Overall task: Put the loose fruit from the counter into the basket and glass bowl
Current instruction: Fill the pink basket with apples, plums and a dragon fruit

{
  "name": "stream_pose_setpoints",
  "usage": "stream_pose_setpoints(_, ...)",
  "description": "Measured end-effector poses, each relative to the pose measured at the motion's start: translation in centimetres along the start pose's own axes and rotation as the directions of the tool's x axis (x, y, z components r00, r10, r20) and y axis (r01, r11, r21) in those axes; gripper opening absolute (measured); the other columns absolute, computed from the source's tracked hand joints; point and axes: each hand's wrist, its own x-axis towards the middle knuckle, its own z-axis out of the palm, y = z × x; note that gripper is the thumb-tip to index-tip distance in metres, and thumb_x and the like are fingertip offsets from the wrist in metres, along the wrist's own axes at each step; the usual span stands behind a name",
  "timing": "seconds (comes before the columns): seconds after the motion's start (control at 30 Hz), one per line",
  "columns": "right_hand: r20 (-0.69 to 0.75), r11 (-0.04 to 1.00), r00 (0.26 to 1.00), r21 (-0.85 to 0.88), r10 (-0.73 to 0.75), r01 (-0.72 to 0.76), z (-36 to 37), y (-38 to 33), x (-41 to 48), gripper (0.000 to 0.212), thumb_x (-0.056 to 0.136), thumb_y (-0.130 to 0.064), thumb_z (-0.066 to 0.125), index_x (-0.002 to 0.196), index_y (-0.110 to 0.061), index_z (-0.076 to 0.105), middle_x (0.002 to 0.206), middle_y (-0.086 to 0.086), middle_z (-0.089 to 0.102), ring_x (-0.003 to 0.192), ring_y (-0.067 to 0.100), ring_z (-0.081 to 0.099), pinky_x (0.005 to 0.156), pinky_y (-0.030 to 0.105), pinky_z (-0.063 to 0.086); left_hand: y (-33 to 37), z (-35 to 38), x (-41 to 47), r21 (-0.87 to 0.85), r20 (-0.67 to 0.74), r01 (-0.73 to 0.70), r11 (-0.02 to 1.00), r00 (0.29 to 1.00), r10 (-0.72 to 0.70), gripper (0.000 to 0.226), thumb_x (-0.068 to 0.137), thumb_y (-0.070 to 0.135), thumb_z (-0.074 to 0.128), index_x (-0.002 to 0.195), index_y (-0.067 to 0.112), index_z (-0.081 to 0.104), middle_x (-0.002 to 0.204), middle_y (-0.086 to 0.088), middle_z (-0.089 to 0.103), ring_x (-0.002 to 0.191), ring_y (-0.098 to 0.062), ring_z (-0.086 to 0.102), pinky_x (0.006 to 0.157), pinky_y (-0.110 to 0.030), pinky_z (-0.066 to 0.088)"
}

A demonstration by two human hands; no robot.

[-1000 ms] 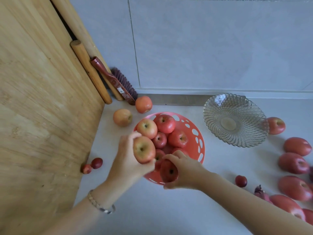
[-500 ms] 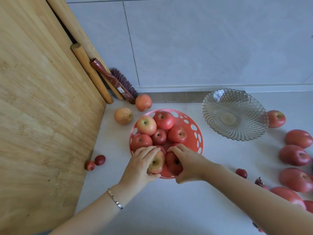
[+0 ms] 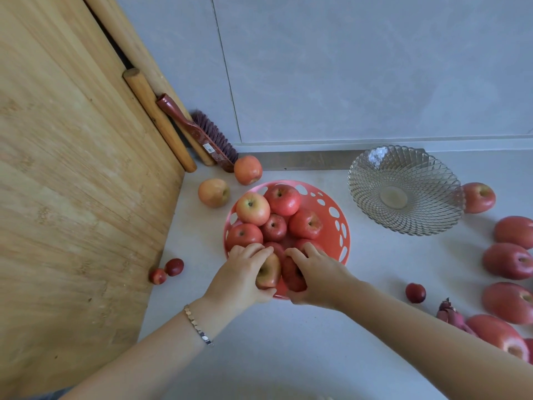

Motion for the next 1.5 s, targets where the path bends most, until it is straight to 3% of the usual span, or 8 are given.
stream_pose_setpoints(0.2, 0.058, 0.998, 0.998, 0.056, -0.002, -0.002, -0.8, 0.0, -0.1, 0.084, 0.068, -0.069, 0.059, 0.136, -0.031, 0.028, 0.12, -0.001, 0.044, 0.107, 0.021, 0.053, 0.085, 0.034, 0.05, 1.1, -0.4, -0.2, 0.073, 0.131, 0.082, 0.994, 0.987, -0.091, 0.075, 0.076, 0.041, 0.067, 0.141, 0.026, 0.032, 0.139, 0.0, 0.03, 0.124, -0.021, 0.035, 0.094, -0.029, 0.046)
stream_pose_setpoints(0.37, 0.034, 0.987, 0.999, 0.159, -0.02, 0.014, -4.7, -0.1, 1.5, 0.082, 0.067, -0.073, 0.053, 0.134, -0.029, 0.035, 0.129, 0.0, 0.048, 0.116, 0.021, 0.051, 0.094, 0.037, 0.044, 0.3, -4.3, 2.1, -0.081, 0.029, 0.083, 0.993, 0.996, -0.081, 0.061, 0.073, 0.055, 0.057, 0.128, 0.029, 0.048, 0.118, -0.002, 0.051, 0.113, -0.021, 0.046, 0.094, -0.031, 0.043)
stream_pose_setpoints(0.5, -0.122, 0.961, 0.992, 0.266, -0.04, 0.072, -8.3, -0.3, 4.8, 0.047, 0.081, -0.043, 0.064, 0.122, -0.023, 0.053, 0.118, -0.002, 0.057, 0.109, 0.018, 0.055, 0.096, 0.033, 0.043, -3.3, -7.8, 7.0, -0.375, -0.118, 0.221, 0.9, 0.952, -0.283, 0.028, 0.082, 0.039, 0.062, 0.102, 0.019, 0.061, 0.102, 0.001, 0.059, 0.101, -0.016, 0.057, 0.086, -0.023, 0.042)
stream_pose_setpoints(0.63, -0.217, 0.956, 0.976, 0.288, 0.0, 0.064, -10.4, -0.6, 11.0, 0.033, 0.082, -0.025, 0.062, 0.115, -0.021, 0.06, 0.113, 0.003, 0.059, 0.103, 0.022, 0.059, 0.092, 0.034, 0.046, -8.4, -8.1, 11.8, -0.222, -0.081, 0.429, 0.876, 0.887, -0.455, 0.051, 0.084, 0.027, 0.063, 0.13, 0.014, 0.046, 0.122, -0.01, 0.047, 0.122, -0.027, 0.044, 0.099, -0.031, 0.036)
stream_pose_setpoints(0.9, -0.003, 0.99, 1.0, -0.138, 0.016, -0.017, -9.5, -1.2, 25.8, 0.078, 0.08, -0.018, 0.066, 0.142, -0.035, 0.022, 0.148, 0.009, 0.017, 0.129, 0.038, 0.034, 0.101, 0.045, 0.043, -13.6, -4.1, 16.7, 0.161, 0.185, 0.495, 0.854, 0.834, -0.519, 0.079, 0.076, 0.038, 0.071, 0.14, 0.033, 0.025, 0.148, -0.008, 0.016, 0.128, -0.037, 0.029, 0.101, -0.044, 0.038)
stream_pose_setpoints(1.1, 0.049, 0.916, 0.998, -0.398, -0.042, 0.058, -7.4, -0.8, 29.6, 0.074, 0.082, -0.012, 0.064, 0.141, -0.03, 0.022, 0.138, 0.011, 0.03, 0.119, 0.039, 0.043, 0.087, 0.045, 0.048, -16.0, -2.3, 16.5, 0.153, 0.124, 0.491, 0.857, 0.851, -0.51, 0.071, 0.088, 0.007, 0.053, 0.143, 0.036, 0.017, 0.152, -0.007, 0.009, 0.125, -0.037, 0.028, 0.092, -0.04, 0.044)
stream_pose_setpoints(1.33, -0.253, 0.983, 0.956, 0.147, 0.149, -0.115, -10.0, 0.9, 23.5, 0.076, 0.068, -0.04, 0.073, 0.133, -0.031, 0.036, 0.126, 0.003, 0.049, 0.106, 0.03, 0.058, 0.084, 0.035, 0.046, -13.5, -4.4, 15.4, -0.163, -0.034, 0.579, 0.799, 0.806, -0.591, 0.079, 0.066, 0.022, 0.075, 0.133, 0.033, 0.035, 0.131, -0.006, 0.039, 0.109, -0.036, 0.053, 0.088, -0.039, 0.048)
stream_pose_setpoints(1.5, -0.192, 0.686, 0.914, 0.718, 0.358, -0.118, -12.6, 3.4, 13.1, 0.052, 0.073, -0.03, 0.074, 0.111, -0.022, 0.04, 0.102, 0.008, 0.063, 0.067, 0.029, 0.065, 0.068, 0.038, 0.054, -6.3, -7.5, 12.8, -0.297, -0.323, 0.294, 0.908, 0.864, -0.386, 0.073, 0.057, 0.019, 0.082, 0.12, 0.025, 0.047, 0.12, -0.002, 0.049, 0.106, -0.022, 0.051, 0.085, -0.036, 0.047)
